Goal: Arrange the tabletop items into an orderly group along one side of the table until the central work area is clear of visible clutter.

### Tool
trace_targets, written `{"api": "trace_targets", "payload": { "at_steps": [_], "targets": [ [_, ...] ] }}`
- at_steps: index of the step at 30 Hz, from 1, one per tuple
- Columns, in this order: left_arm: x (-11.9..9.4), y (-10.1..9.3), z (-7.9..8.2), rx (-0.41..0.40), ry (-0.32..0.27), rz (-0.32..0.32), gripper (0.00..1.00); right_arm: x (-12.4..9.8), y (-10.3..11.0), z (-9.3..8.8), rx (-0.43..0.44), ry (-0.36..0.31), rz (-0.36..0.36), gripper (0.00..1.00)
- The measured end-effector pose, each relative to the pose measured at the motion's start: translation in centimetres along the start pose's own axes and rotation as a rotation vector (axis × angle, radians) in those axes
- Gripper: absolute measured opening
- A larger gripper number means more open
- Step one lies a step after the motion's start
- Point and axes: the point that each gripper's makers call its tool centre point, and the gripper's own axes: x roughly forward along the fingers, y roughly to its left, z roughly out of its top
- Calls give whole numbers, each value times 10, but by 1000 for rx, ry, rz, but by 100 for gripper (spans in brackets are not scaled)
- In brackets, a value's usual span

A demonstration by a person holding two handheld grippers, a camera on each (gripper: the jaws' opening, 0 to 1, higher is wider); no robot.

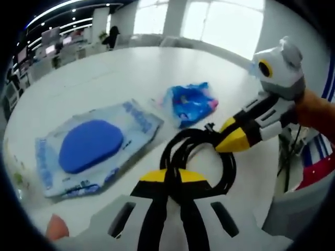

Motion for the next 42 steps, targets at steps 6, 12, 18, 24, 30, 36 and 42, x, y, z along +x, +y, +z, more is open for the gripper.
{"api": "trace_targets", "payload": {
  "at_steps": [6,12,18,24,30,36,42],
  "targets": [
    [1,0,-1,6,7,3,5,2,-1,-1,4,4,3,14],
    [2,1,-1,13,-1,3,5,3,-2,0,3,-5,-3,15],
    [3,1,-1,36,-1,1,6,3,-1,1,-26,-12,-5,17],
    [2,1,-1,53,1,-2,7,2,-2,1,-66,0,-12,22],
    [1,5,0,49,-5,11,13,1,-3,1,-76,-3,-14,24],
    [0,5,-1,49,-7,11,14,2,0,2,-81,-5,-8,28],
    [-2,6,-1,45,-8,13,16,-1,-1,6,-80,-19,-11,30]
  ]
}}
